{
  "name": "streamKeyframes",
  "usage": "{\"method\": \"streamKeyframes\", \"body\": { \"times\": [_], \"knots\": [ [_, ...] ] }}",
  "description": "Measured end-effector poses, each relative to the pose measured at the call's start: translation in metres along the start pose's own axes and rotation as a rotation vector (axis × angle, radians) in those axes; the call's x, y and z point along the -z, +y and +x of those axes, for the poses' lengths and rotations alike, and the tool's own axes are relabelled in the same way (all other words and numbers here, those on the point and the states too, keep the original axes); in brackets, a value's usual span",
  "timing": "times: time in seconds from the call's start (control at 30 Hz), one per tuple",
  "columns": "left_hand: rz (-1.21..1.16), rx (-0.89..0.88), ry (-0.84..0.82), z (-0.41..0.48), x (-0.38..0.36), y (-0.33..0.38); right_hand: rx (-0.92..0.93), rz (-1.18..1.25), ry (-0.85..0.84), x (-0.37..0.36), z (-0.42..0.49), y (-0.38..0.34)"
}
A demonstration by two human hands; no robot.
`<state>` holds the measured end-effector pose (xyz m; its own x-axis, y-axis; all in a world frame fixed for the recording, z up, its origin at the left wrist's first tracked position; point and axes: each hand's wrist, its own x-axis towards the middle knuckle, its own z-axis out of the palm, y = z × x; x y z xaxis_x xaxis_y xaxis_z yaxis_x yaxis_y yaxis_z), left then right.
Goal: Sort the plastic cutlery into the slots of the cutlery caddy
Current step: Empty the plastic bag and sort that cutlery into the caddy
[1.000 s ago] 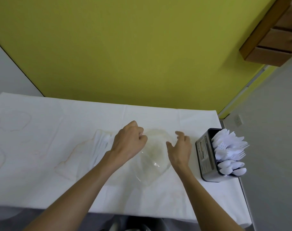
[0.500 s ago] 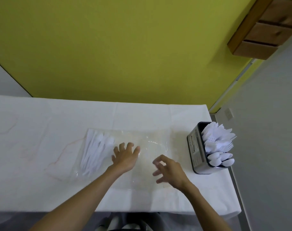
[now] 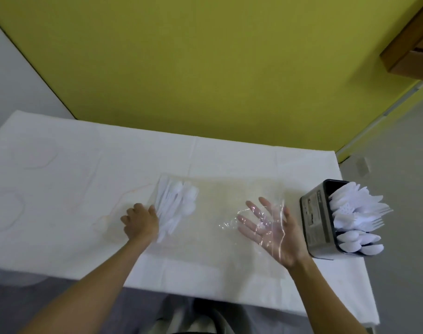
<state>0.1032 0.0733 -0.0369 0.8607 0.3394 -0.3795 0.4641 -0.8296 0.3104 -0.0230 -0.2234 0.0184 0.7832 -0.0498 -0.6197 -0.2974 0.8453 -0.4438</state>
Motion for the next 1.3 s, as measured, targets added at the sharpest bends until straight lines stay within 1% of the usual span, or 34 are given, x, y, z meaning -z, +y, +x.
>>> {"method": "streamKeyframes", "body": {
  "times": [0.03,0.07,0.13,0.2,0.27,0.33,0.43,0.5,0.53,0.63,0.7,0.8,0.87,0.97,1.03,1.13,1.3],
  "knots": [
    [0.028,-0.002,-0.048,0.008,0.0,-0.004,-0.04,0.077,0.011,0.004,0.0,0.003],
    [0.036,-0.035,-0.063,0.013,0.0,-0.006,-0.084,0.09,0.025,0.007,0.002,0.007],
    [-0.064,-0.107,-0.029,0.015,0.001,-0.005,-0.198,-0.02,0.055,0.009,0.007,0.013],
    [-0.219,-0.127,-0.042,0.007,0.009,0.001,-0.314,-0.131,0.055,0.008,0.01,0.017],
    [-0.3,-0.147,-0.046,-0.003,0.019,0.007,-0.366,-0.151,0.031,0.006,0.012,0.021],
    [-0.31,-0.221,-0.011,-0.017,0.031,0.013,-0.392,-0.156,0.015,0.002,0.013,0.027],
    [-0.317,-0.367,0.097,-0.037,0.046,0.025,-0.37,-0.165,0.035,-0.005,0.019,0.036],
    [-0.348,-0.458,0.153,-0.052,0.057,0.036,-0.346,-0.276,0.041,-0.011,0.021,0.042],
    [-0.367,-0.515,0.168,-0.06,0.062,0.042,-0.336,-0.294,0.03,-0.012,0.023,0.045],
    [-0.365,-0.728,0.217,-0.086,0.075,0.06,-0.306,-0.269,0.043,-0.016,0.025,0.049],
    [-0.372,-0.826,0.253,-0.101,0.082,0.07,-0.284,-0.288,-0.016,-0.022,0.021,0.046],
    [-0.444,-0.933,0.286,-0.118,0.092,0.083,-0.27,-0.291,-0.165,-0.021,0.022,0.041],
    [-0.501,-0.968,0.302,-0.122,0.098,0.09,-0.259,-0.334,-0.191,-0.021,0.023,0.039],
    [-0.595,-0.986,0.304,-0.122,0.103,0.096,-0.238,-0.335,-0.225,-0.025,0.028,0.04],
    [-0.631,-0.981,0.312,-0.12,0.103,0.097,-0.234,-0.398,-0.262,-0.03,0.029,0.043],
    [-0.651,-0.945,0.312,-0.114,0.102,0.097,-0.234,-0.455,-0.295,-0.032,0.034,0.048],
    [-0.64,-0.838,0.326,-0.102,0.1,0.089,-0.26,-0.455,-0.308,-0.028,0.036,0.049]
  ]
}}
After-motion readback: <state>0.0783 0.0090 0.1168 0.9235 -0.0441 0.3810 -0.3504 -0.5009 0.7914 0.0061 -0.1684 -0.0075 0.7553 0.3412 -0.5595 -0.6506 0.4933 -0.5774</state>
